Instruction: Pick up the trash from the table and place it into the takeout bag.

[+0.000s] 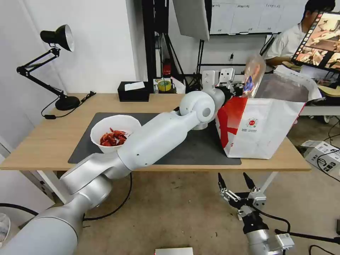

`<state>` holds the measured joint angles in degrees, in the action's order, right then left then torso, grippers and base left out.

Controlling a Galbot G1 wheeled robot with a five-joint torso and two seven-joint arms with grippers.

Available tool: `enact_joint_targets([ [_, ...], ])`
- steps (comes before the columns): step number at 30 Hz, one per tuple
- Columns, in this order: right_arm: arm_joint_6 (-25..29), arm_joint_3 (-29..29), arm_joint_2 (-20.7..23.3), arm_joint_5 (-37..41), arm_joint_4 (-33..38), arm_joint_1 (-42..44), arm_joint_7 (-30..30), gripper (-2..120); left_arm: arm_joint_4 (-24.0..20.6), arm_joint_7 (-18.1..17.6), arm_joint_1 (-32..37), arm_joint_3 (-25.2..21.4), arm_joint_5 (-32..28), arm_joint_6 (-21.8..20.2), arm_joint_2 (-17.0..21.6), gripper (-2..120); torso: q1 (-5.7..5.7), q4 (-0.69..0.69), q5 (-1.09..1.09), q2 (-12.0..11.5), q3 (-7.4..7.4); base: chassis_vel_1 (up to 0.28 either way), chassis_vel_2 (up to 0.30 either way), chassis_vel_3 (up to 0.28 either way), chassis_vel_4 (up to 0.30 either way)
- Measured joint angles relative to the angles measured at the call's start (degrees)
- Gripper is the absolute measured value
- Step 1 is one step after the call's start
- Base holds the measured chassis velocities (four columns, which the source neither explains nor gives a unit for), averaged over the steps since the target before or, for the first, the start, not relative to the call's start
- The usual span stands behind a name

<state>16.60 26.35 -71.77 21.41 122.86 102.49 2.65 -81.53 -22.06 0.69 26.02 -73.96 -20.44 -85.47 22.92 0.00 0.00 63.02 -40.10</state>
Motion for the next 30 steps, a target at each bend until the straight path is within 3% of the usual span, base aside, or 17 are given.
enact_joint_targets([
  [6,-0.12,-0.3,0.03,-0.01,0.17,-0.1,-0.07,100,-2.47,-0.4,0.43,-0.81,-1.79,0.7,2.06,48,0.0,0.0,0.0,0.0,0.0,0.0,0.0,0.0,0.0],
  [8,-0.23,-0.35,0.27,-0.01,0.63,-0.17,-0.14,100,-5.16,-1.16,1.51,-2.14,-2.45,0.91,4.14,60,0.0,0.0,-0.01,0.0,0.0,0.0,0.0,0.0,0.0],
  [12,-0.25,-0.36,0.38,-0.02,0.86,-0.18,-0.14,100,-6.46,-1.6,2.65,-3.2,-2.36,0.95,5.27,68,0.0,0.0,-0.01,0.0,0.0,0.0,0.0,0.0,0.0],
  [16,-0.26,-0.49,0.73,-0.38,1.37,-0.37,-0.18,100,-10.6,-1.71,6.95,-5.39,1.2,4.2,10.17,89,0.0,0.0,-0.02,0.0,0.0,0.0,0.0,0.0,0.0],
  [18,-0.25,-0.5,0.79,-0.44,1.36,-0.49,-0.18,100,-11.23,-1.66,7.5,-5.53,1.71,4.58,10.96,92,0.0,0.0,-0.02,0.0,0.0,0.0,0.0,0.0,0.0],
  [19,-0.19,-0.59,0.89,-0.55,1.27,-0.67,-0.18,100,-13.13,-1.49,9.22,-6.0,3.43,5.46,13.37,97,0.0,0.01,-0.02,0.0,0.0,0.0,0.0,0.0,0.0],
  [24,0.0,-0.96,0.95,-1.16,0.98,-1.03,-0.02,100,-16.04,0.37,12.72,-6.85,8.82,8.83,18.14,100,-0.01,0.01,-0.02,0.0,0.0,0.0,0.0,0.0,0.0],
  [26,0.09,-1.3,1.04,-1.47,0.86,-1.23,0.05,100,-16.32,1.71,14.46,-7.38,14.31,11.16,20.22,100,-0.01,0.01,-0.03,0.0,0.0,0.0,0.0,0.0,0.0],
  [28,0.12,-1.93,1.22,-1.68,0.73,-1.68,0.23,100,-16.85,4.86,18.02,-9.49,23.78,14.11,24.01,100,0.0,0.01,-0.02,0.0,0.0,0.0,0.0,0.0,0.0],
  [30,0.12,-2.11,1.26,-1.7,0.68,-1.84,0.3,100,-17.4,5.53,19.36,-10.42,25.26,14.63,24.97,100,0.0,0.01,-0.02,0.0,0.0,0.0,0.0,0.0,0.0],
])
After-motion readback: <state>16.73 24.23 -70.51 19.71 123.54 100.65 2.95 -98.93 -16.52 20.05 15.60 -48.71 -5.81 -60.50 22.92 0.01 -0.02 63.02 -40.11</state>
